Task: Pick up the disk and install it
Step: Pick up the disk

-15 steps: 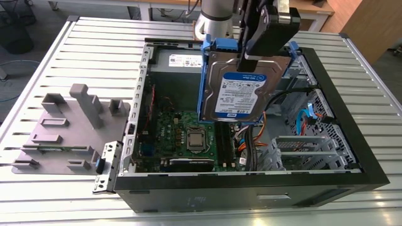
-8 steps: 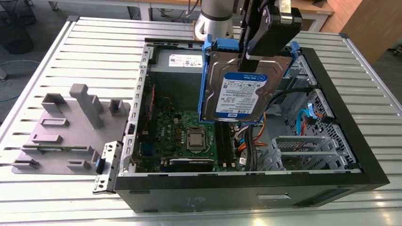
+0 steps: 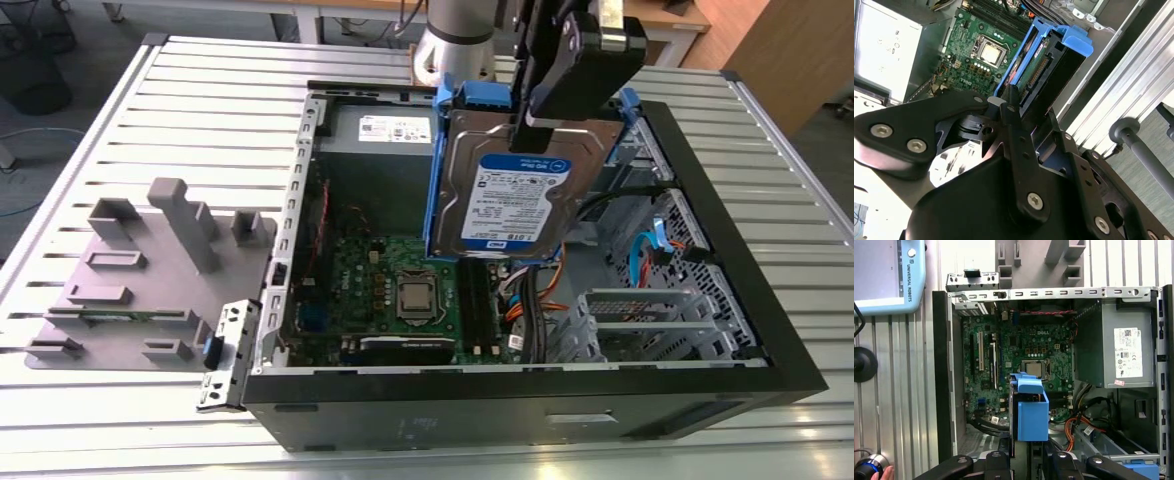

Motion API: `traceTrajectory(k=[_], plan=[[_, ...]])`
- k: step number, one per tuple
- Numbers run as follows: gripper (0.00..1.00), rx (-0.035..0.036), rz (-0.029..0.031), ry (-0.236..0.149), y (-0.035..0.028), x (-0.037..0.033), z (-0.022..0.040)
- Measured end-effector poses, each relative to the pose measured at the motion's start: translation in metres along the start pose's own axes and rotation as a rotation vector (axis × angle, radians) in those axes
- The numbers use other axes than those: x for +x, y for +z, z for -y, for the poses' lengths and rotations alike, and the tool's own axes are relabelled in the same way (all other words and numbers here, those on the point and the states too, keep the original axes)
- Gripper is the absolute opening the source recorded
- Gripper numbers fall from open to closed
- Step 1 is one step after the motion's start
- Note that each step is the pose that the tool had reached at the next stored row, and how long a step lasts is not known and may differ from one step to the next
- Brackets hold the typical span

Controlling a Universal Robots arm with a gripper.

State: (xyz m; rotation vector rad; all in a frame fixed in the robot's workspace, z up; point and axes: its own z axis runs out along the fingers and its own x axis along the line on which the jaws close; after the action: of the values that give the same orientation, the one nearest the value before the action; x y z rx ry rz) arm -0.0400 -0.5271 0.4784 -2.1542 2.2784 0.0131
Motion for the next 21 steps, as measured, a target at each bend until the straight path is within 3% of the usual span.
traceTrajectory(k=[10,21], plan=[[0.35,0.0,0.0,0.0,0.0002,-0.0008,0.0147],[0.35,0.0,-0.0001,0.0,0.0001,0.0009,0.0159]])
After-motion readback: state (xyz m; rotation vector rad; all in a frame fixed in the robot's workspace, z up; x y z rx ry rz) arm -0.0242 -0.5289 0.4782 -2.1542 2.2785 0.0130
